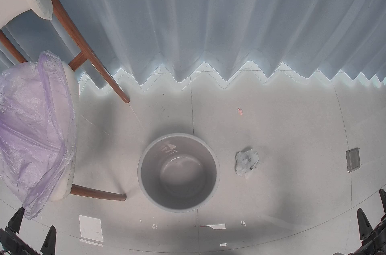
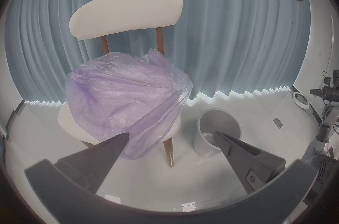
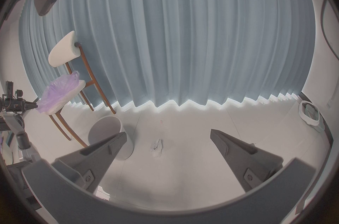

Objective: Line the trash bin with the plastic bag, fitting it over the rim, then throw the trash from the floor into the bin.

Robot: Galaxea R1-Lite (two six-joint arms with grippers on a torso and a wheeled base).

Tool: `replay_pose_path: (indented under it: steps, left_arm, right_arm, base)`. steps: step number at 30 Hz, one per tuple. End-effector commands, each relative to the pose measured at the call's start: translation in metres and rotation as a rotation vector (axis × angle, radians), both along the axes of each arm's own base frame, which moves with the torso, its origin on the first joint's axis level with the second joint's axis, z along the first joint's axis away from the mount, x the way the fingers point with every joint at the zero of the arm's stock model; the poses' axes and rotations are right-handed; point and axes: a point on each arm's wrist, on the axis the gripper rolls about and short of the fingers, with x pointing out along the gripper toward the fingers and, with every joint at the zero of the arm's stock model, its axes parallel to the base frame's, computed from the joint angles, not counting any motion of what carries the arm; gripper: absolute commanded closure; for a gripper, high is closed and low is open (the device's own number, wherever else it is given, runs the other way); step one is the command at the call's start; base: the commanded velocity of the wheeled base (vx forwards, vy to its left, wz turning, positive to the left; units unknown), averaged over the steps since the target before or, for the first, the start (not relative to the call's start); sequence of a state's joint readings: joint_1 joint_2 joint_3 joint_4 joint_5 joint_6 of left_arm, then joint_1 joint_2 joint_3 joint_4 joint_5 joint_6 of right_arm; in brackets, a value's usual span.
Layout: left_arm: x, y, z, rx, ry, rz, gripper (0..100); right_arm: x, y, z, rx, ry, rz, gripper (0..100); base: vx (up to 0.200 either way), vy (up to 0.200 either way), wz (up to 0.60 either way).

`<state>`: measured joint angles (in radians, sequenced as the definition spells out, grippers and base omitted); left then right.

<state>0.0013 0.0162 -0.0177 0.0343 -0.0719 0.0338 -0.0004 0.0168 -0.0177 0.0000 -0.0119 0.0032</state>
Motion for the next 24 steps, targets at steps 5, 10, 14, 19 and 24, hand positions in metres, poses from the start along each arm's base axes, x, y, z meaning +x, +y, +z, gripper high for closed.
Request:
replay_pose_path:
  steps: [5,10,14,19,24]
  left_arm:
    - [-0.001,0.0,0.012,-0.001,-0.171,0.02,0]
    - [0.0,0.001,0.009,0.005,-0.139,0.045,0]
    - [-0.001,0.001,0.015,0.002,-0.197,0.042,0]
    - [-0.004,-0.001,0.027,0.019,-0.322,-0.033,0]
    - [-0.017,-0.004,0.053,0.032,-0.395,-0.181,0]
  right_arm:
    - [0.0,0.0,-0.005,0.0,-0.001,0.0,0]
    - [0.0,0.0,-0.005,0.0,0.001,0.0,0]
    - [0.0,0.0,-0.005,0.0,0.001,0.0,0]
    - [0.0,0.0,-0.005,0.0,0.001,0.0,0]
    - [0.0,0.0,-0.005,0.0,0.001,0.0,0]
  base:
    - [0.0,0.0,0.0]
    - [0.0,0.0,0.0]
    - [0.0,0.0,0.0]
    - [0.0,0.0,0.0]
    - [0.0,0.0,0.0]
